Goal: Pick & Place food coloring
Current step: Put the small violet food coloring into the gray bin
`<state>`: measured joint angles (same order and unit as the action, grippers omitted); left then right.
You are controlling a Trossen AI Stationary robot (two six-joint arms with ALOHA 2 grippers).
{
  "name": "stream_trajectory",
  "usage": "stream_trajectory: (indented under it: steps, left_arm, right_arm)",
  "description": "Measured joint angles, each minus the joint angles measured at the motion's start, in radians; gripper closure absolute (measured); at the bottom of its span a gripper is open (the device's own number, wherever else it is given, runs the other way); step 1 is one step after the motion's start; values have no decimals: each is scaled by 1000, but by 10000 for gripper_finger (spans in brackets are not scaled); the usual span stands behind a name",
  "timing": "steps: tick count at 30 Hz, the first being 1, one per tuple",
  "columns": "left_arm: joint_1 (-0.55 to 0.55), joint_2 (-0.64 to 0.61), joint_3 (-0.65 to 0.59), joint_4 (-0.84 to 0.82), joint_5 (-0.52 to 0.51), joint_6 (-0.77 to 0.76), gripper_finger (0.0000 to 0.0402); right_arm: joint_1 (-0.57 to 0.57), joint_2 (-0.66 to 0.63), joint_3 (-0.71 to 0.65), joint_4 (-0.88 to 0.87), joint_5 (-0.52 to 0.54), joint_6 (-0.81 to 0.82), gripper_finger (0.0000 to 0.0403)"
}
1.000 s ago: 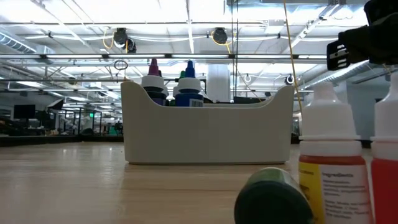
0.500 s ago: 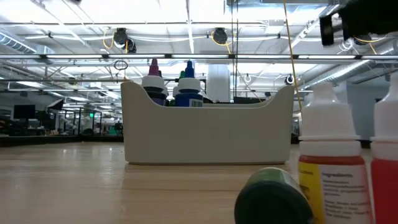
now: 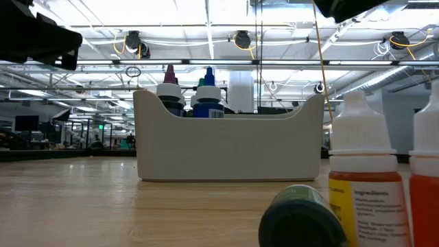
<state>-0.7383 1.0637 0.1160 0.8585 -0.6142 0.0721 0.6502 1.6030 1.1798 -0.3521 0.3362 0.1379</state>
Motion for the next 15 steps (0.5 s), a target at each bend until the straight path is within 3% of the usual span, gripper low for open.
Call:
stream_trajectory:
  steps: [3,7,11,15]
  left_arm:
    - [5,-1,-5,19,0,14,374]
    - [10,-1,6,32,11,15,363]
    - [9,-1,6,33,34,64,360]
    - [13,-1,6,34,37,92,360]
  right_arm:
    - [0,103,153,-127,-49,72,397]
    - [4,206,278,-145,-196,90,362]
    - [16,254,306,-140,-280,89,307]
    - [22,281,307,-132,-283,83,262]
